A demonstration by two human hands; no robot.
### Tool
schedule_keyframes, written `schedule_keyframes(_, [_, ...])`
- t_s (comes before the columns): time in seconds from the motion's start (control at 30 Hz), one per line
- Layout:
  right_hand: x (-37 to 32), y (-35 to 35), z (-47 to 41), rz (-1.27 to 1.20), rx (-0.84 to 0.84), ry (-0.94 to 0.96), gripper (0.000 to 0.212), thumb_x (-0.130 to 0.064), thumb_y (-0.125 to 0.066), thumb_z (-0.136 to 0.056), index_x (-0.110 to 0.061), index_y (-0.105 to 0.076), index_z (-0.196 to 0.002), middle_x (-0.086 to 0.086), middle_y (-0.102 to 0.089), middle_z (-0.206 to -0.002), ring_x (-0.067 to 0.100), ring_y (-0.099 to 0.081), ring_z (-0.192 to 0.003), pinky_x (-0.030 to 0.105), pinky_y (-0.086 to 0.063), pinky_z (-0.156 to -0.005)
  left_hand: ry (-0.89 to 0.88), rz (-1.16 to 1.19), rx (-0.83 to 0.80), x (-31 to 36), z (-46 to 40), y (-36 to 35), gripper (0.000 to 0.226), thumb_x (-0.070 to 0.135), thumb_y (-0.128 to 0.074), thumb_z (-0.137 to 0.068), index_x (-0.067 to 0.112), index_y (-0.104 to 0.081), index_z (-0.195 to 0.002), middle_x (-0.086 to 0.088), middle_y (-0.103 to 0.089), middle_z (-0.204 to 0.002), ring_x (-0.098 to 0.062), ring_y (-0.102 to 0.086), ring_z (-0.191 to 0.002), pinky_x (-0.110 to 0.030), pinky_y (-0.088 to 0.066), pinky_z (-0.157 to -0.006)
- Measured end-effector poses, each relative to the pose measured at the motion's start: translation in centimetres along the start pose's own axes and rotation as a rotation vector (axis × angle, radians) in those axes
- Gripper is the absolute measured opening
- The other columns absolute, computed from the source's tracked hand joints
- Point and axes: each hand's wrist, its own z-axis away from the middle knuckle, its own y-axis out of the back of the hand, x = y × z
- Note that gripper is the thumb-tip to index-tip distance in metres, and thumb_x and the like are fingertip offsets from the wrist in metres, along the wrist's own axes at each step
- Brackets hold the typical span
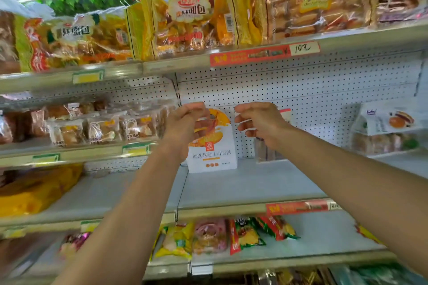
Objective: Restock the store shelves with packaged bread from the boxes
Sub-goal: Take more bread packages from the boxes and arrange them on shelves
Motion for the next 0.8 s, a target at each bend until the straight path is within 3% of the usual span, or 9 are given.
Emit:
schedule_keyframes(0.07, [1.0,0.2,2.0,0.013,0.002,-0.027,0.022,0.000,-0.055,-0.091,-0.014,-0.071,-0.089,0.009,-0.068,-0.078,0.017,-0.059,-0.056,0.024,-0.042,-0.051,0.031,-0.022,-0.031,-1.1,2.3,0.3,0.015,0.004,-0.063,-0.091,0.017,-0.068,-0.087,-0.001,-0.073,-0.079,-0.017,-0.067,-0.070,-0.026,-0.054,-0.062])
schedule_keyframes(0.27, [4.8,1.1,7.5,0.049,0.003,-0.120,0.019,-0.003,-0.054,-0.092,-0.014,-0.069,-0.089,0.008,-0.067,-0.074,0.017,-0.058,-0.055,0.024,-0.041,-0.050,0.185,-0.014,-0.008,-5.5,7.9,0.9,0.011,0.008,-0.062,-0.094,0.014,-0.067,-0.102,-0.005,-0.071,-0.089,-0.020,-0.066,-0.074,-0.026,-0.054,-0.063])
schedule_keyframes(0.43, [9.0,3.1,12.0,0.070,0.021,-0.244,0.020,0.001,-0.053,-0.092,-0.009,-0.069,-0.096,0.010,-0.067,-0.075,0.016,-0.058,-0.054,0.026,-0.042,-0.053,0.305,-0.028,-0.007,-10.1,12.0,1.0,0.010,0.011,-0.060,-0.096,0.016,-0.067,-0.102,-0.002,-0.072,-0.088,-0.018,-0.069,-0.076,-0.027,-0.054,-0.069])
schedule_keyframes(0.6, [14.2,5.5,14.8,0.103,0.037,-0.352,0.022,0.002,-0.051,-0.092,-0.005,-0.068,-0.105,0.013,-0.067,-0.077,0.017,-0.057,-0.053,0.024,-0.043,-0.051,0.427,-0.070,-0.011,-16.1,15.4,-0.1,0.008,0.017,-0.060,-0.098,0.019,-0.067,-0.096,-0.002,-0.074,-0.091,-0.017,-0.070,-0.077,-0.031,-0.053,-0.070])
schedule_keyframes(0.8, [21.6,9.8,17.0,0.091,0.077,-0.493,0.020,0.000,-0.055,-0.091,-0.005,-0.070,-0.103,0.011,-0.068,-0.077,0.018,-0.059,-0.058,0.027,-0.045,-0.056,0.605,-0.085,-0.074,-23.9,18.7,-3.3,0.009,0.021,-0.060,-0.098,0.025,-0.062,-0.090,-0.001,-0.071,-0.089,-0.018,-0.067,-0.078,-0.032,-0.054,-0.073])
